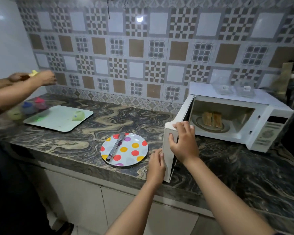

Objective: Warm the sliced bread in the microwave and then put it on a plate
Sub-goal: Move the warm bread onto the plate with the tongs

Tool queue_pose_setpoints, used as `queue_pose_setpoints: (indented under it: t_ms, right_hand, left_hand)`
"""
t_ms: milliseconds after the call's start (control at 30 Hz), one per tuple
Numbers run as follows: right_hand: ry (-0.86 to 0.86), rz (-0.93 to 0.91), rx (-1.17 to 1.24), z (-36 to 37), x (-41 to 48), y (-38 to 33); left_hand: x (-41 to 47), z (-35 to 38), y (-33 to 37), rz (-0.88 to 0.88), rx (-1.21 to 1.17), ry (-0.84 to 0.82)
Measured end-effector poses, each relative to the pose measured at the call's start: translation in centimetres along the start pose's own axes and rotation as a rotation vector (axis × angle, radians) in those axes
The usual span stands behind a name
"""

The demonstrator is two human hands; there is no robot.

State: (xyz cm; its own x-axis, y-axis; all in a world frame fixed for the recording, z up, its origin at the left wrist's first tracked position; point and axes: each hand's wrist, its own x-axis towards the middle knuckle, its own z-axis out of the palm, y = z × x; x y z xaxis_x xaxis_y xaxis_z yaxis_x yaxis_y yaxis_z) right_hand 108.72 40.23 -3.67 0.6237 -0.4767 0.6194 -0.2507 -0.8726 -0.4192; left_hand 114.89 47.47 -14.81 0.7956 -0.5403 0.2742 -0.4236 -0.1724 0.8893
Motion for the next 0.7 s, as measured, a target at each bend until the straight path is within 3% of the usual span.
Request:
queue_pose_setpoints:
  t_ms: [133,300,467,567,633,700]
  right_hand:
    - [0.118,0.063,-0.003,0.6,0.2,-1.0]
    - [0.129,-0.114,-0.089,0.4,1.3,-4.1]
    - [0.131,-0.122,0.007,5.1,4.7,-8.6]
    - [0.028,-0.058,0.058,10.9,5.5,-8.9]
    - [-0.133,0.089,0.022,15.4,5.4,-7.1]
    - [-0.288,0.3,-0.032,19.1,4.8,-4.8]
  left_hand:
    - [1.3,-1.6,-0.8,0.092,-0.029,-0.148]
    - [4.0,-6.1,-1.8,0.128,-0.039,-0.36]
    - [8.6,-12.8,-5.4,0.006,-0.114,-0.192]
    - [11.7,-17.4,-9.6,-0.086,-0.068,-0.029]
    - [13.6,-20.0,-12.7,-0.184,0.041,0.021]
    - [14.9,-22.0,-15.4,-0.291,0.139,-0.03]
